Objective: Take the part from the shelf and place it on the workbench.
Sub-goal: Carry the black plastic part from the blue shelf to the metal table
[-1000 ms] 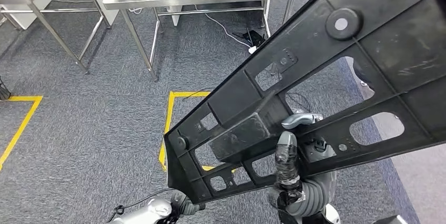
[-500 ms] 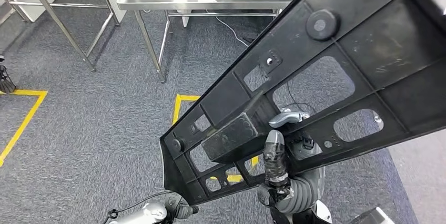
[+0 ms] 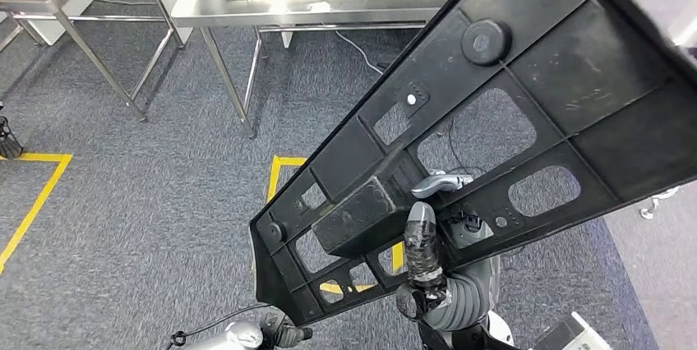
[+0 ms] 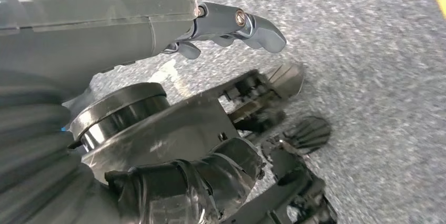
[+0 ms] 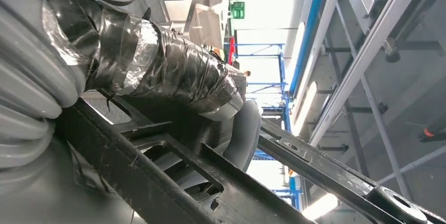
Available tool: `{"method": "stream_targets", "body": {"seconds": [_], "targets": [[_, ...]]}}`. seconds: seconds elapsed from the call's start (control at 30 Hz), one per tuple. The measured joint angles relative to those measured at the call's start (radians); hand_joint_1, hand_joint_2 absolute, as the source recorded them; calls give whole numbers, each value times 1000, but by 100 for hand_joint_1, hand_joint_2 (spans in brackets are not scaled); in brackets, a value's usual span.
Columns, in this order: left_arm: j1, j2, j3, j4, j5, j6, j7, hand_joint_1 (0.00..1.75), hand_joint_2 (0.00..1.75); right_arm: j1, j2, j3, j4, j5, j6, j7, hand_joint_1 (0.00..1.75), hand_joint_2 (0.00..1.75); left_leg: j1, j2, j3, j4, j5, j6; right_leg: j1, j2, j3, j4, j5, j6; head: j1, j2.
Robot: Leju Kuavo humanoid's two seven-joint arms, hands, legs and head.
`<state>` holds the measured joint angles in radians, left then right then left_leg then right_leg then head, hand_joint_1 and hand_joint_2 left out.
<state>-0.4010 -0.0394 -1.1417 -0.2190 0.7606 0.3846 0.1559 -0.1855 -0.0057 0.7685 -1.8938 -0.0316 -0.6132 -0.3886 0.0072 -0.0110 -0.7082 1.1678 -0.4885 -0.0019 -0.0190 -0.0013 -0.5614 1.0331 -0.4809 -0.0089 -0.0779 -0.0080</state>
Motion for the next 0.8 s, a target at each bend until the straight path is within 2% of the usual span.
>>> {"method": "stream_targets", "body": {"seconds": [0.03, 0.1, 0.17, 0.23, 0.27, 0.3, 0.37, 0.4, 0.43, 0.47, 0.53, 0.57, 0.6, 0.67, 0.7, 0.77, 0.8], "targets": [[0, -1, 0, 0, -3, -2, 1, 0, 175, 2, 0, 0, 0, 2, -3, 0, 175, 175, -1, 3, 20, -60, 35, 2, 1, 0, 10, 0, -8, 5, 1, 0], [-2, -5, 0, 0, -10, -4, 8, 0, 175, 8, 0, 0, -1, 9, -8, -1, 175, 175, -7, 7, 47, -127, 58, 10, 0, 0, 21, 0, -21, 19, 1, 0], [-5, -8, 0, 0, -18, -5, 18, 0, 175, 20, -2, -1, -8, 15, -14, -2, 175, 175, -13, 6, 60, -133, 52, 25, -1, -1, 27, 10, -23, 34, 1, 0], [-14, -13, 0, 0, -27, -4, 27, 0, 175, 31, -5, -7, -21, 19, -19, -2, 175, 175, -14, 4, 77, -139, 58, 42, -4, -1, 22, 44, -30, 43, 2, 0], [-19, -15, 0, 0, -31, -3, 30, 0, 175, 36, -7, -12, -29, 20, -19, -2, 175, 175, -14, 3, 85, -140, 55, 49, -5, -1, 4, 80, -44, 44, 3, 0], [-24, -19, 0, 0, -35, -3, 34, 0, 175, 42, -9, -17, -36, 20, -20, -1, 175, 175, -15, 4, 90, -141, 52, 55, -4, 0, -27, 133, -64, 44, 4, 0], [-28, -28, 0, 0, -40, -2, 41, 0, 175, 56, -15, -27, -47, 21, -20, -1, 175, 175, -19, 3, 95, -140, 44, 63, 0, 0, -106, 247, -112, 45, 4, 0], [-29, -32, 0, 0, -41, -2, 43, 0, 175, 62, -18, -31, -52, 20, -19, 0, 175, 175, -22, 3, 98, -140, 40, 65, 2, 0, -136, 276, -124, 45, 4, 0], [-29, -37, 0, 0, -42, -1, 46, 0, 175, 67, -20, -35, -56, 20, -18, 0, 175, 175, -24, 2, 103, -140, 35, 67, 4, 0, -149, 272, -115, 44, 4, 0], [-30, -41, 0, 0, -42, -1, 47, 0, 175, 71, -23, -39, -60, 19, -18, 2, 175, 175, -26, 1, 110, -140, 30, 67, 7, 0, -143, 232, -84, 40, 4, 0], [-32, -48, 0, 0, -43, 0, 48, 0, 175, 75, -26, -47, -67, 24, -17, 6, 175, 175, -28, 0, 124, -139, 19, 65, 17, 1, -103, 101, 2, 27, 4, 0], [-33, -50, 0, 0, -43, 0, 48, 0, 175, 76, -27, -49, -69, 28, -17, 9, 175, 175, -29, 0, 128, -139, 15, 62, 23, 2, -86, 51, 17, 20, 4, 0], [-35, -53, 0, 0, -43, 1, 48, 0, 175, 77, -28, -51, -70, 32, -18, 13, 175, 175, -30, -1, 130, -139, 10, 58, 27, 2, -75, 22, 22, 14, 5, 0], [-37, -56, 0, 0, -42, 1, 48, 0, 175, 81, -30, -53, -75, 37, -19, 18, 175, 175, -31, -2, 131, -130, 11, 48, 27, 2, -66, 7, 17, 1, 6, 0], [-37, -58, 0, 0, -42, 1, 49, 0, 175, 83, -30, -53, -79, 38, -20, 19, 175, 175, -32, -1, 131, -118, 9, 43, 24, 1, -56, 1, 29, -6, 6, 0], [-40, -59, 0, 0, -42, 0, 49, 0, 175, 82, -31, -53, -83, 41, -20, 19, 175, 175, -30, 2, 115, -68, -10, 30, 18, -4, -35, -6, 36, -15, 2, 0], [-41, -60, 0, 0, -42, 0, 49, 0, 175, 82, -31, -53, -84, 42, -20, 19, 175, 175, -26, 3, 90, -23, -33, 23, 16, -6, -29, -9, 35, -18, 0, 0]]}}
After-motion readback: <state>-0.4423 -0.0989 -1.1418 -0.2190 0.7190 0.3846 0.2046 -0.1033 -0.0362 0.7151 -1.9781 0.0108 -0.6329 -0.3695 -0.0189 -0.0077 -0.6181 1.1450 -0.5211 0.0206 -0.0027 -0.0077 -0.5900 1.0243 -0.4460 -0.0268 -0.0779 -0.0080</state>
